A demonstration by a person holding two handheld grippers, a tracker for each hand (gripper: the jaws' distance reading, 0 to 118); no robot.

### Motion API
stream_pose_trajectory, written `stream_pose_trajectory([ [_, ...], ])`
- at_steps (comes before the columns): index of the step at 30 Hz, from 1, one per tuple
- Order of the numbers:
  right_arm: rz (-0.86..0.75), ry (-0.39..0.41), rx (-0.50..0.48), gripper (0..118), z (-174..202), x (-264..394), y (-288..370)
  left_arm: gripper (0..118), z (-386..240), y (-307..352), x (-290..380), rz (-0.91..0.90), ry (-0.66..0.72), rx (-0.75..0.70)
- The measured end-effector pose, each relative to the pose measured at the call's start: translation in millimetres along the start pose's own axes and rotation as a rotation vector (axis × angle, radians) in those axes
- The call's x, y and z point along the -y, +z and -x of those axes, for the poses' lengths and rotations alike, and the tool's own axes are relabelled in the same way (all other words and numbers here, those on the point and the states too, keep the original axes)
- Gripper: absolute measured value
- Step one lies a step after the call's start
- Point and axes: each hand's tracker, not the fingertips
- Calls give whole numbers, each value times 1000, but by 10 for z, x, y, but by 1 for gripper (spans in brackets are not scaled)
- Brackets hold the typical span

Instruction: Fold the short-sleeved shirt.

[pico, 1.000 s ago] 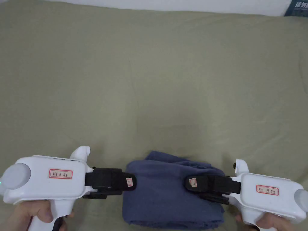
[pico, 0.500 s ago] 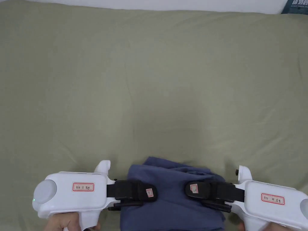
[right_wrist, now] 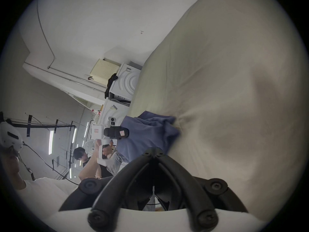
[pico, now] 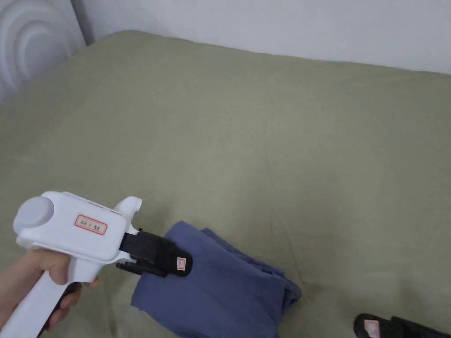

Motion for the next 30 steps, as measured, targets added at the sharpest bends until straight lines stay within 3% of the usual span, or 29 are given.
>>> stream_pose_trajectory([
  [7,-8,35,28,2,109,-73,-93,32,1115,1423,-314,-94,144,-150],
  [12,-23,31,64,2,114,-176,-175,32,1570,1626,-342,-161,295,-188],
  [14,-23,34,69,2,135,-211,-189,33,1594,1606,-333,-170,292,-185],
  [15,-21,40,73,2,159,-223,-193,38,1593,1595,-339,-171,291,-184],
  [17,-17,49,76,2,179,-248,-191,92,1522,1601,-368,-185,252,-215],
  [18,-18,53,81,2,194,-252,-185,111,1521,1671,-382,-195,241,-245],
  [19,-20,57,82,2,195,-258,-154,116,1471,1728,-383,-205,239,-258],
  [24,-33,79,70,2,254,-246,-45,115,1102,2099,-334,-300,187,-368],
  [26,-50,81,60,2,274,-247,29,108,897,2141,-265,-309,157,-387],
  [27,-59,89,58,2,292,-250,73,91,742,2113,-236,-320,137,-390],
  [28,-69,102,61,2,334,-254,119,61,587,2082,-208,-340,98,-378],
  [29,-77,117,64,2,387,-263,165,48,455,2032,-198,-357,74,-313],
  [30,-87,141,75,2,443,-273,208,48,316,1944,-180,-346,57,-287],
])
